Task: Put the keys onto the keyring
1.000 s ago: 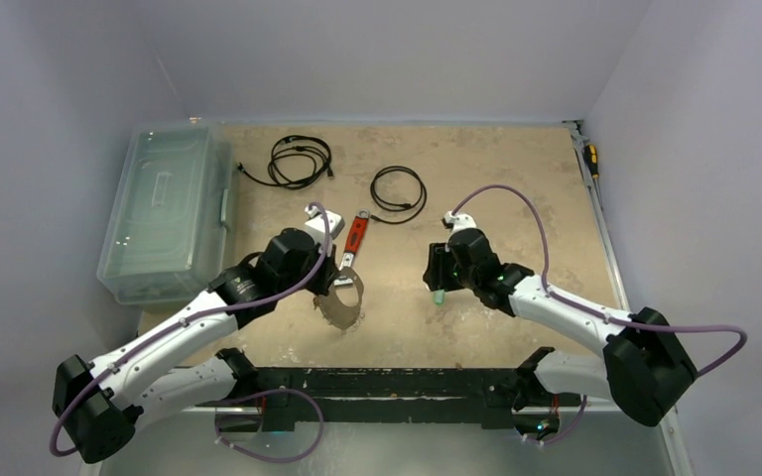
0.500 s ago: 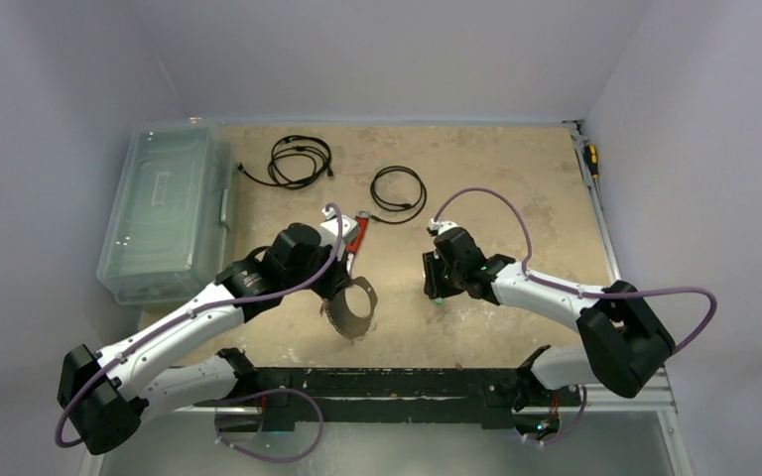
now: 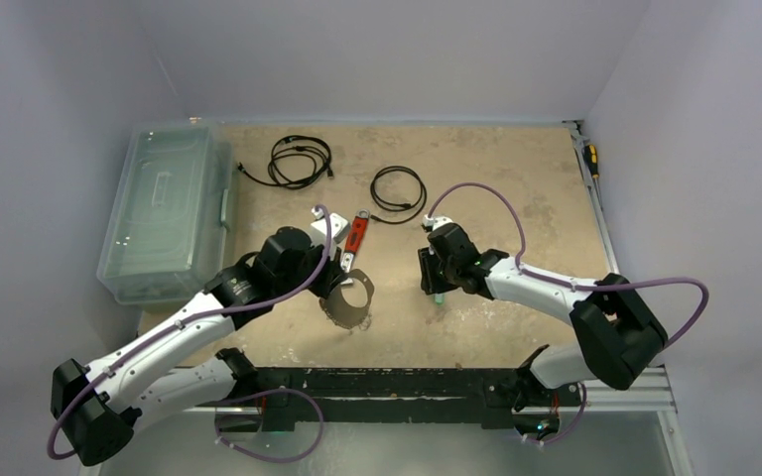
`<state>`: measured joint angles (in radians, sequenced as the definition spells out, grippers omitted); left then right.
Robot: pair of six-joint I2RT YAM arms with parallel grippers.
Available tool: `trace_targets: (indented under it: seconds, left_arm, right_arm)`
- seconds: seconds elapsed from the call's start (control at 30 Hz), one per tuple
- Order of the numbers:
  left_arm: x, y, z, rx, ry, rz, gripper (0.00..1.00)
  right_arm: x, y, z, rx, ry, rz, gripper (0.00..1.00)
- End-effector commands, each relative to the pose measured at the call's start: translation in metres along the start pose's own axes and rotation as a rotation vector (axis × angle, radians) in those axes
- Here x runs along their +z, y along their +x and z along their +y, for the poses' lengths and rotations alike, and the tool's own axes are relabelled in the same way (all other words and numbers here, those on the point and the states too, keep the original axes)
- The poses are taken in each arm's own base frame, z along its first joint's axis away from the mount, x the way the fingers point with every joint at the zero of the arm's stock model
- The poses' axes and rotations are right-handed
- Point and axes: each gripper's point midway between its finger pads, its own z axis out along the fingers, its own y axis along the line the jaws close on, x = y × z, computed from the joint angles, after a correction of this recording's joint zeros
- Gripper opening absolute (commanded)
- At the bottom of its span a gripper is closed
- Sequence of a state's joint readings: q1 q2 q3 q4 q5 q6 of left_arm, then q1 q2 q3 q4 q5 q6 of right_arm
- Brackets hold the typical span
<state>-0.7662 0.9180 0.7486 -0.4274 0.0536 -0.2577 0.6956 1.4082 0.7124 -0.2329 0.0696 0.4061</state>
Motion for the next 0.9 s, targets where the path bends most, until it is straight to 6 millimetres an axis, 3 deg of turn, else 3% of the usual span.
trace_targets:
  seconds: [0.0,0.23,0.47,0.87]
  left_arm:
    - [-0.007,-0.022,0.003,0.030,-0.020,-0.102,0.00]
    - [-0.023,-0.040,0.006,0.016,-0.047,-0.191,0.00]
    - [-0.044,-0.057,-0.018,0.036,0.082,-0.284,0.00]
    - [-0.043,-0.055,-0.026,0.052,0.125,-0.261,0.00]
  right_arm:
    - [-0.006,-0.016,0.004,-0.014,0.003,-0.037,0.39]
    - [-0.001,-0.006,0.004,-0.019,0.006,-0.004,0.38]
    - [0.005,-0.002,0.000,-0.015,0.038,0.019,0.31]
    - [-0.002,-0.002,-0.005,0.002,0.078,0.016,0.17]
